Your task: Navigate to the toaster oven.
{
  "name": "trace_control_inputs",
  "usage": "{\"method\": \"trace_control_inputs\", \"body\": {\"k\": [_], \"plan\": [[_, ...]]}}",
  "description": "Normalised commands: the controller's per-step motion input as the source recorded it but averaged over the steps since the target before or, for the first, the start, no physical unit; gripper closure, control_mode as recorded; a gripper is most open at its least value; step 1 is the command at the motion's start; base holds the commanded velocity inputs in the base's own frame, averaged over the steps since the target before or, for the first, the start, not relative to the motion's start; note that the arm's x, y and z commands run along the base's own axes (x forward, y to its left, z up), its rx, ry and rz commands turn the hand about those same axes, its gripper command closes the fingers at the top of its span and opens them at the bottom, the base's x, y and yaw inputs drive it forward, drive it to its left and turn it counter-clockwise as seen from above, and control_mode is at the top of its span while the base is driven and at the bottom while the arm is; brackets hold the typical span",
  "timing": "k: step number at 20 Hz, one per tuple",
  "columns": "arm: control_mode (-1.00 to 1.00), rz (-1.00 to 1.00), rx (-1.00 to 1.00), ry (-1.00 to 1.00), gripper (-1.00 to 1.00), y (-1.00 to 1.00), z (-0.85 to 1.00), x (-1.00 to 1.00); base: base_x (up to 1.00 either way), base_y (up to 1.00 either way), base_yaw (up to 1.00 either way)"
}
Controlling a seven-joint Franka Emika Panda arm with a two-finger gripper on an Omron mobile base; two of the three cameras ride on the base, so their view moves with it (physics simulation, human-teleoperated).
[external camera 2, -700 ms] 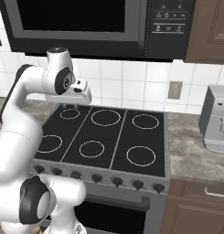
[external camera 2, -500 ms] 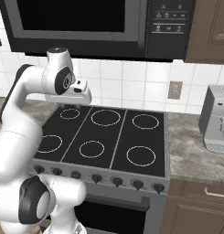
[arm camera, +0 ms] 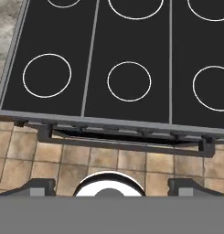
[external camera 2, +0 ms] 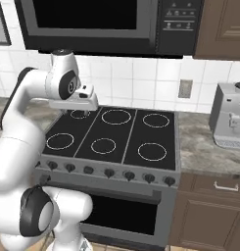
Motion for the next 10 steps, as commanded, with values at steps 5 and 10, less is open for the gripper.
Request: {"method": "trace_control_inputs", "body": {"k": [5,10], "plan": [[1.0,0.0,0.0,0.0,-1.0,0.0,0.0,0.0,-0.82,-0.03,-0.33],[1.0,0.0,0.0,0.0,-1.0,0.0,0.0,0.0,-0.44,0.0,-0.37]]}}
